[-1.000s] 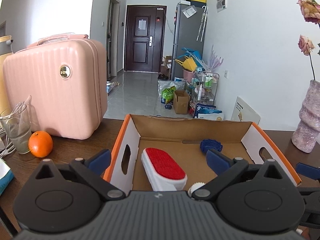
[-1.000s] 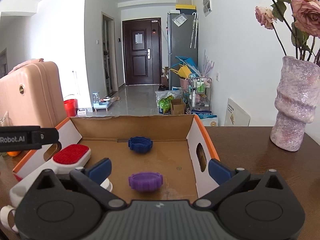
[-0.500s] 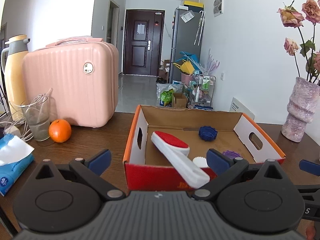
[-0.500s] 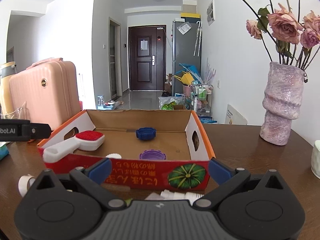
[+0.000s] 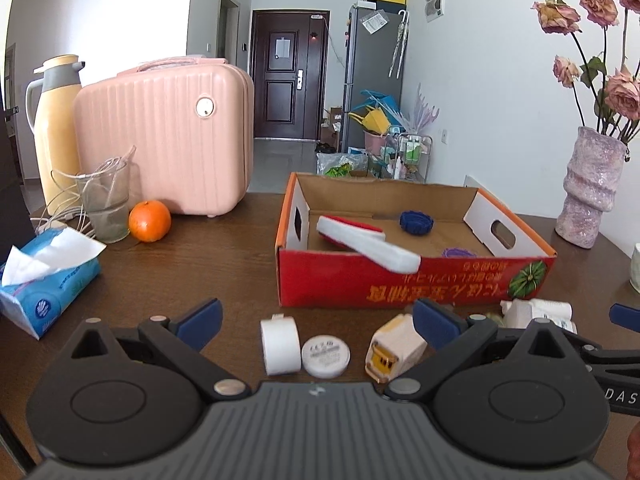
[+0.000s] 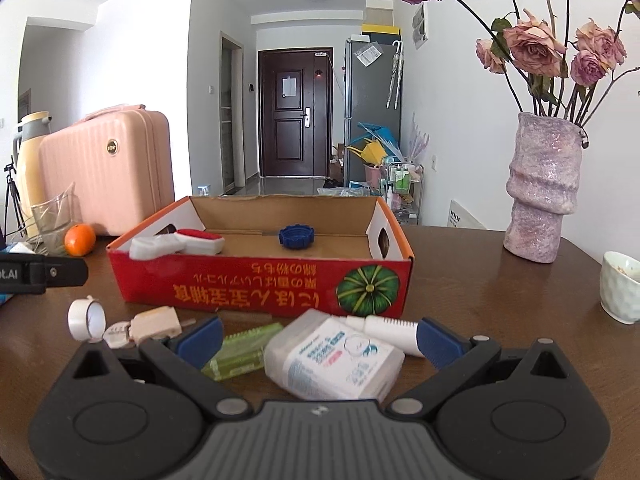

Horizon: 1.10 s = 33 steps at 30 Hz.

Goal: Organize rigid objects
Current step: 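Withdraw both tools from the box back toward the table items, then reach the right tool to the white cotton-pad box and grasp it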

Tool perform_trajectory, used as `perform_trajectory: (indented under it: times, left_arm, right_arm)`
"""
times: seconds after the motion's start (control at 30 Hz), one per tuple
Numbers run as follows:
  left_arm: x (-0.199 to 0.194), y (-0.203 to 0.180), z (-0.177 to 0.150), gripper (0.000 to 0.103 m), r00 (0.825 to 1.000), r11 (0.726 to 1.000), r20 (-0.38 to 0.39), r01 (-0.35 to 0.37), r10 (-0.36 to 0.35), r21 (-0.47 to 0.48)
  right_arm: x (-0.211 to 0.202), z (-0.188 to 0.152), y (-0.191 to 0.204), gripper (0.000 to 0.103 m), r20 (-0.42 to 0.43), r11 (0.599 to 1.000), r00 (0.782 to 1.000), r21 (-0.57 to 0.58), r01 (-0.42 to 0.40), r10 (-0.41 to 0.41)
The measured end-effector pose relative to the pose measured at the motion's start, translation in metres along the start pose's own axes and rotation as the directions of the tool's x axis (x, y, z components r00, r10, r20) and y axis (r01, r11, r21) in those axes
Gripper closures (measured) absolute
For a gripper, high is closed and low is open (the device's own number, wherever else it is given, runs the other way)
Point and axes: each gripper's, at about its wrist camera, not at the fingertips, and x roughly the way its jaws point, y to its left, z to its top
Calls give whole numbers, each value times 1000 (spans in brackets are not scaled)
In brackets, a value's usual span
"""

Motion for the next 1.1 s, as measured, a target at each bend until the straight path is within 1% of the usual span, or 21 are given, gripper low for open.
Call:
perform_trajectory:
  times: [0.33,0.53,0.67,0.9,1.0,1.1]
  left_arm:
    - [-18,9,-30,0,999,1000,-52,-2,2,5]
    - [-17,8,-35,0,997,1000,-71,-1,3,17]
    - [-14,13,-35,0,997,1000,-77,-3,3,-4]
    - [-9,18,-35,0,996,999,-82,-20,18,-26]
    - [-8,20,-34,0,996,999,-84,-23,20,-31]
    - [-7,21,-34,0,996,999,-82,-26,23,-36]
  right_arm:
    - [-21,-21,-4,0,-30,1000,1000,29,3,-2]
    - [-22,-24,-2,0,-35,1000,999,30,7,-6]
    - [-17,-25,-3,0,-55,999,998,43,15,-13]
    - [-2,-25,1,0,-82,994,996,98,42,-34]
    - [11,-23,8,0,-100,992,993,109,67,-57]
    - [21,-19,16,0,-102,988,990,109,109,-97]
